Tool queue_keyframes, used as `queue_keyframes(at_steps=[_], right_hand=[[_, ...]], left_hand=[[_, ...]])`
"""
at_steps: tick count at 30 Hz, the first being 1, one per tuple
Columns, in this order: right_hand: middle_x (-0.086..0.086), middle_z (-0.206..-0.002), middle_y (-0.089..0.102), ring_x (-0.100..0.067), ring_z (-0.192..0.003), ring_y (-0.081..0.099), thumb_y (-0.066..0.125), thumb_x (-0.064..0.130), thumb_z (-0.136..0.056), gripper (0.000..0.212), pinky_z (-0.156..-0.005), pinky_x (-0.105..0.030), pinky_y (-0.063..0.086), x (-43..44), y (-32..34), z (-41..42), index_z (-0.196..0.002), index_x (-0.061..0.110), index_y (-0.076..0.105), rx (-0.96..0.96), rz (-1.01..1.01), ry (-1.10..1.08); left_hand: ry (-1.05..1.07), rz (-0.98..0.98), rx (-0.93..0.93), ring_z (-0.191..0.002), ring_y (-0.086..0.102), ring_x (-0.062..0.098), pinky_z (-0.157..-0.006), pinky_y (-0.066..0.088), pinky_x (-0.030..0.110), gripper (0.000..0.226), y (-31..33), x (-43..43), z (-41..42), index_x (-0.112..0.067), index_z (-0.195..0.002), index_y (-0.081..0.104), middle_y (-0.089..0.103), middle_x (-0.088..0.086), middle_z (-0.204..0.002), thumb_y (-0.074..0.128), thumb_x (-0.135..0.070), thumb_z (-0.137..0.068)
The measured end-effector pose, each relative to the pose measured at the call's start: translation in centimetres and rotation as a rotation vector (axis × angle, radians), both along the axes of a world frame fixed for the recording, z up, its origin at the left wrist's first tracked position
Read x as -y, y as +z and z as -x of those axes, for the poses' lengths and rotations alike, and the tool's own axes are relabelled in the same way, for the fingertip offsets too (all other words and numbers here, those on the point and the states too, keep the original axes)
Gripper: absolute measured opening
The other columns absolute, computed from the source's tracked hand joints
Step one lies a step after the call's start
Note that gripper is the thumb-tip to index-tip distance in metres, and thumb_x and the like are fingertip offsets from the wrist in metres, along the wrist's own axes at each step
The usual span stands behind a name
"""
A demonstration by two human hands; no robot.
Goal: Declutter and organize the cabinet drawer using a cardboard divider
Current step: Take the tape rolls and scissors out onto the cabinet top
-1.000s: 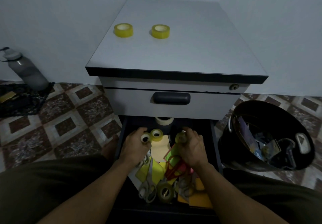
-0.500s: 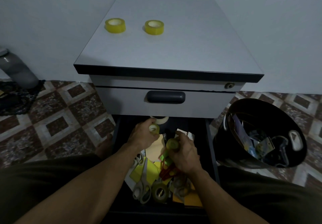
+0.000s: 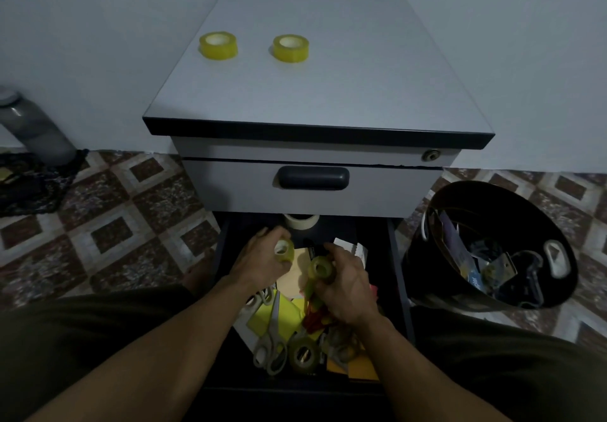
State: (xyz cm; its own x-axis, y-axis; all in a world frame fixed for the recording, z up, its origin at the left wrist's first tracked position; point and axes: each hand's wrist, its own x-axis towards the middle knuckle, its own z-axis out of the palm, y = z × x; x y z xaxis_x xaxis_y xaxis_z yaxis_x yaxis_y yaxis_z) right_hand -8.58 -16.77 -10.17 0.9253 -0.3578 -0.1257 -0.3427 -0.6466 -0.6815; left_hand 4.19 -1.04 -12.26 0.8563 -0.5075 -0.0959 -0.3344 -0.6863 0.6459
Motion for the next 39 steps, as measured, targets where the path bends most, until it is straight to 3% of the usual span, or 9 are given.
queue_keyframes(at_steps=[4, 9, 14, 16, 19, 24, 30, 35, 39], right_hand=[[0.003, -0.133, 0.054, -0.022, -0.121, 0.042, 0.068, 0.053, -0.08, 0.069, -0.099, -0.039, 0.035, -0.9, -0.5, -0.1, -0.14, 0.031, 0.041, -0.032, 0.118, 0.099], [0.0, -0.134, 0.053, -0.027, -0.124, 0.041, 0.066, 0.05, -0.083, 0.067, -0.099, -0.042, 0.034, -1.1, -1.1, -0.3, -0.141, 0.027, 0.041, -0.102, 0.192, 0.15], [0.006, -0.126, 0.053, -0.019, -0.117, 0.043, 0.064, 0.059, -0.082, 0.062, -0.092, -0.038, 0.038, -0.3, -1.1, 1.3, -0.135, 0.03, 0.049, 0.025, 0.269, 0.169], [0.01, -0.115, 0.055, -0.012, -0.108, 0.048, 0.065, 0.06, -0.081, 0.054, -0.089, -0.036, 0.043, -0.2, -0.5, 1.8, -0.126, 0.032, 0.055, 0.051, 0.201, 0.172], [0.014, -0.109, 0.065, -0.007, -0.1, 0.06, 0.073, 0.044, -0.08, 0.044, -0.088, -0.03, 0.054, -0.7, 0.7, 2.7, -0.121, 0.035, 0.059, -0.106, -0.021, 0.304], [0.004, -0.12, 0.064, -0.013, -0.101, 0.064, 0.075, 0.04, -0.077, 0.055, -0.089, -0.034, 0.055, -1.9, 0.2, 4.1, -0.13, 0.034, 0.06, -0.225, 0.101, 0.547], [-0.006, -0.137, 0.042, -0.026, -0.118, 0.05, 0.066, 0.042, -0.089, 0.055, -0.098, -0.042, 0.046, -1.9, -0.2, 4.1, -0.141, 0.034, 0.049, -0.247, 0.369, 0.805], [-0.009, -0.145, 0.033, -0.031, -0.129, 0.041, 0.063, 0.038, -0.093, 0.054, -0.106, -0.049, 0.039, -1.7, 0.0, 4.0, -0.143, 0.037, 0.043, -0.278, 0.48, 0.901], [-0.006, -0.139, 0.038, -0.027, -0.123, 0.045, 0.064, 0.044, -0.09, 0.052, -0.104, -0.045, 0.042, -1.5, -0.2, 4.1, -0.138, 0.033, 0.048, -0.199, 0.432, 0.864]], left_hand=[[0.015, -0.029, -0.012, -0.102, 0.055, 0.019, -0.077, 0.047, 0.03, 0.046, 0.0, -2.4, 1.3, -0.031, -0.115, 0.055, 0.049, -0.006, -0.111, 0.078, -0.022, -0.076], [-0.025, -0.017, -0.026, -0.104, 0.056, 0.021, -0.077, 0.05, 0.034, 0.046, -0.4, -4.1, 2.5, -0.031, -0.116, 0.054, 0.051, -0.005, -0.115, 0.078, -0.022, -0.078], [-0.006, 0.046, -0.081, -0.108, 0.054, 0.018, -0.082, 0.048, 0.031, 0.051, -1.0, -4.5, 2.9, -0.03, -0.124, 0.055, 0.051, -0.002, -0.119, 0.078, -0.022, -0.079], [-0.018, 0.045, -0.086, -0.108, 0.054, 0.018, -0.082, 0.047, 0.03, 0.051, -1.2, -4.6, 2.8, -0.03, -0.125, 0.055, 0.051, -0.002, -0.119, 0.077, -0.02, -0.08], [-0.027, 0.031, -0.08, -0.108, 0.054, 0.019, -0.081, 0.045, 0.03, 0.051, -1.3, -4.5, 2.7, -0.032, -0.126, 0.053, 0.05, -0.003, -0.119, 0.076, -0.021, -0.081], [-0.027, 0.042, -0.082, -0.105, 0.055, 0.02, -0.075, 0.047, 0.028, 0.049, -1.6, -4.7, 2.7, -0.032, -0.125, 0.053, 0.05, -0.002, -0.119, 0.075, -0.021, -0.083], [-0.033, 0.023, -0.087, -0.11, 0.054, 0.021, -0.086, 0.049, 0.034, 0.052, -1.4, -4.6, 2.6, -0.031, -0.127, 0.053, 0.051, -0.001, -0.122, 0.074, -0.02, -0.081], [-0.034, 0.025, -0.071, -0.11, 0.054, 0.021, -0.084, 0.048, 0.032, 0.05, -1.5, -4.5, 2.6, -0.03, -0.126, 0.054, 0.051, 0.0, -0.121, 0.074, -0.018, -0.082], [-0.024, 0.027, -0.066, -0.11, 0.054, 0.02, -0.084, 0.046, 0.031, 0.05, -1.5, -4.6, 2.6, -0.029, -0.126, 0.054, 0.051, -0.002, -0.118, 0.075, -0.017, -0.082]])
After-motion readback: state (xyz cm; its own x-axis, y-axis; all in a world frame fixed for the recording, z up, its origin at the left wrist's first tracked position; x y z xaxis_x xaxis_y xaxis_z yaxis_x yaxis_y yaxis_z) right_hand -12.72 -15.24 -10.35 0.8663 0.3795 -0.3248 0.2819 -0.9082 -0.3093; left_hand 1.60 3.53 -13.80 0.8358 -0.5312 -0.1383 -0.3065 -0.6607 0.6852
